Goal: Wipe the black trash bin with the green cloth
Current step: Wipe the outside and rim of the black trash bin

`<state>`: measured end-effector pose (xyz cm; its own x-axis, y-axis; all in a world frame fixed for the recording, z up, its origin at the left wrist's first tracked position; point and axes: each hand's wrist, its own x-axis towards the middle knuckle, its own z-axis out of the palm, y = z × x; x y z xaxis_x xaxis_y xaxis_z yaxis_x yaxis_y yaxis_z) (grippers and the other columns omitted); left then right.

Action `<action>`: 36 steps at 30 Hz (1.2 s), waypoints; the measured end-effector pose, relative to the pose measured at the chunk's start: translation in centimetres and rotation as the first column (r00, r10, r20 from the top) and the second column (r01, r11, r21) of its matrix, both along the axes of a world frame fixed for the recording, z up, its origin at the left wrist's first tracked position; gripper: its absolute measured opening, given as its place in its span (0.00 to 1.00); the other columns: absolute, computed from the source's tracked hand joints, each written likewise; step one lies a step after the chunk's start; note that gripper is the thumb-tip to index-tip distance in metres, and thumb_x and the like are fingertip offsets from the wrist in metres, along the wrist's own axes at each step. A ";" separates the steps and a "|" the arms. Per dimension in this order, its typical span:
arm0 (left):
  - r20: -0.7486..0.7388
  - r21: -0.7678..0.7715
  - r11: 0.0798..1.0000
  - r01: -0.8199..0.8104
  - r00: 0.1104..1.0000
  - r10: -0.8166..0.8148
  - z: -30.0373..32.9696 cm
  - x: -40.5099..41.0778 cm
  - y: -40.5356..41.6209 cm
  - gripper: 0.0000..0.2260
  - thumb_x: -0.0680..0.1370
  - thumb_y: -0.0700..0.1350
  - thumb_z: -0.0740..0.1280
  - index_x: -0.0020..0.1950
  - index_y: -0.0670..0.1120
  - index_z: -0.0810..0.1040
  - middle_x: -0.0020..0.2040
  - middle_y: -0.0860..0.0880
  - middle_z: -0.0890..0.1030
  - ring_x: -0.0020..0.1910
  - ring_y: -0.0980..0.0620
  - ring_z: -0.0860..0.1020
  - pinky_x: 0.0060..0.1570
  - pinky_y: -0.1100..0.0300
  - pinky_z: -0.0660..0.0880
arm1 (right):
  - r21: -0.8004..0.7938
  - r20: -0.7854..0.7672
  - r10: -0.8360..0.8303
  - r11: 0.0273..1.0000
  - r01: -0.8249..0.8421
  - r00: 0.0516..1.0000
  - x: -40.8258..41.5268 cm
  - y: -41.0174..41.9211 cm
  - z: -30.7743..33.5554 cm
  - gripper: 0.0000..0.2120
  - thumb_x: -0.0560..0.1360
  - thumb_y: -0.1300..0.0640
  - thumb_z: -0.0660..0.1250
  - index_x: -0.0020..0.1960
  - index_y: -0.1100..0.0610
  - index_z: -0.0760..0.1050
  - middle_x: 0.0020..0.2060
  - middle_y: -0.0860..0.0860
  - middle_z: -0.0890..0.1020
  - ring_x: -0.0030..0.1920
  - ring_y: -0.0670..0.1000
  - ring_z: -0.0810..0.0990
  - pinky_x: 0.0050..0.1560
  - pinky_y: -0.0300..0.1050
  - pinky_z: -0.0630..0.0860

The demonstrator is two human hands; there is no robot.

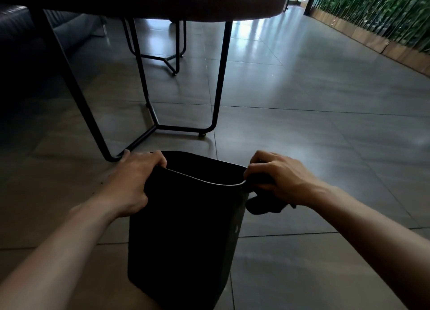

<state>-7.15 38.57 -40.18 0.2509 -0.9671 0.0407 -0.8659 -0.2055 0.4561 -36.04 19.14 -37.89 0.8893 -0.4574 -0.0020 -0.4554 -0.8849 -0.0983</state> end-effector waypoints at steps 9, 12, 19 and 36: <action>-0.265 -0.333 0.942 0.049 0.953 -0.143 2.8 -2.6 -0.1 0.31 0.67 0.40 0.64 0.69 0.62 0.72 0.65 0.64 0.75 0.67 0.61 0.72 0.65 0.62 0.68 | -0.076 0.034 -0.088 0.993 0.091 0.996 6.5 3.9 4.5 0.11 0.79 0.37 0.64 0.59 0.38 0.77 0.52 0.46 0.75 0.45 0.53 0.74 0.41 0.47 0.68; -0.128 -0.311 0.942 0.128 0.976 -0.175 2.9 -3.1 -0.1 0.28 0.72 0.48 0.68 0.71 0.62 0.71 0.65 0.65 0.76 0.66 0.59 0.73 0.67 0.55 0.70 | -0.116 0.066 -0.134 0.983 0.141 0.989 8.7 4.7 4.5 0.12 0.80 0.39 0.64 0.61 0.39 0.78 0.53 0.48 0.76 0.50 0.57 0.79 0.42 0.47 0.67; -0.079 -0.246 0.968 0.045 0.995 -0.066 1.9 0.1 0.4 0.29 0.72 0.49 0.75 0.71 0.63 0.71 0.62 0.66 0.75 0.64 0.57 0.70 0.64 0.51 0.72 | 0.020 0.571 -0.020 1.000 0.011 0.821 8.6 7.5 1.9 0.22 0.75 0.51 0.76 0.66 0.49 0.73 0.55 0.48 0.77 0.51 0.51 0.79 0.44 0.50 0.80; -0.228 -0.232 0.971 -0.054 0.974 0.000 1.3 2.4 1.3 0.27 0.72 0.44 0.76 0.64 0.66 0.73 0.55 0.71 0.71 0.60 0.58 0.71 0.61 0.57 0.71 | -0.568 0.115 0.660 0.657 -0.496 0.742 6.1 13.6 -12.6 0.19 0.86 0.56 0.62 0.76 0.47 0.71 0.79 0.54 0.68 0.77 0.61 0.68 0.77 0.63 0.64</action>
<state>-4.79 39.85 -38.89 0.3059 -0.9296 0.2057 -0.7306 -0.0907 0.6768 -29.99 32.78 -50.52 0.8877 0.2860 0.3609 0.1452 -0.9175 0.3702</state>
